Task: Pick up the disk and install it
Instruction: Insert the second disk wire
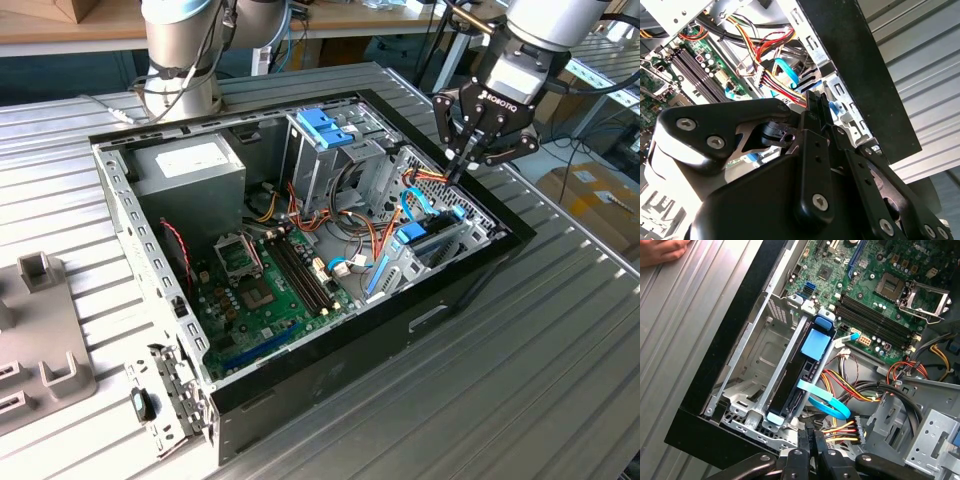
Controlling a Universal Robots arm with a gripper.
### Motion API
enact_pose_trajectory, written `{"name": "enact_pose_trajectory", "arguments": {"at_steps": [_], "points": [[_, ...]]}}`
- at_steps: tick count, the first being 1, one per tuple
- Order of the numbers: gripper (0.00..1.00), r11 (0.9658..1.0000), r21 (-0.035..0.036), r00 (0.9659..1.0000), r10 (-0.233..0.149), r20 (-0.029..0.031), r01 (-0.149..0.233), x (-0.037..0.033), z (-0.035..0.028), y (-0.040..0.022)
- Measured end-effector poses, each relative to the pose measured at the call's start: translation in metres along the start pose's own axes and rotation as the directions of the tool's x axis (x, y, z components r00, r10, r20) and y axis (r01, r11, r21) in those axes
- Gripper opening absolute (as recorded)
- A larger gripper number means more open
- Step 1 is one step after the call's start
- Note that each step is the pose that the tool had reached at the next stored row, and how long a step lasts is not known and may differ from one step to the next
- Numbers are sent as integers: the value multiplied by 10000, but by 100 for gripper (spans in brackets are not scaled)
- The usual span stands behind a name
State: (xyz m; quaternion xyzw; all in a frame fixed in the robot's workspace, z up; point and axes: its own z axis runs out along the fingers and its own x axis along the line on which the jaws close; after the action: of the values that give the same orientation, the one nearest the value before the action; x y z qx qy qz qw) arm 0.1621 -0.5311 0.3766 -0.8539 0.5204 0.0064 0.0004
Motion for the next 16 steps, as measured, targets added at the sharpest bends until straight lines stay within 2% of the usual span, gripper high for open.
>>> {"name": "enact_pose_trajectory", "arguments": {"at_steps": [11,13,16], "points": [[16,10000,0,10000,3,0,-3,-1,0,1],[16,10000,-1,10000,92,-3,-92,-1,3,1],[16,9989,-11,9989,468,-30,-468,-1,9,2]]}}
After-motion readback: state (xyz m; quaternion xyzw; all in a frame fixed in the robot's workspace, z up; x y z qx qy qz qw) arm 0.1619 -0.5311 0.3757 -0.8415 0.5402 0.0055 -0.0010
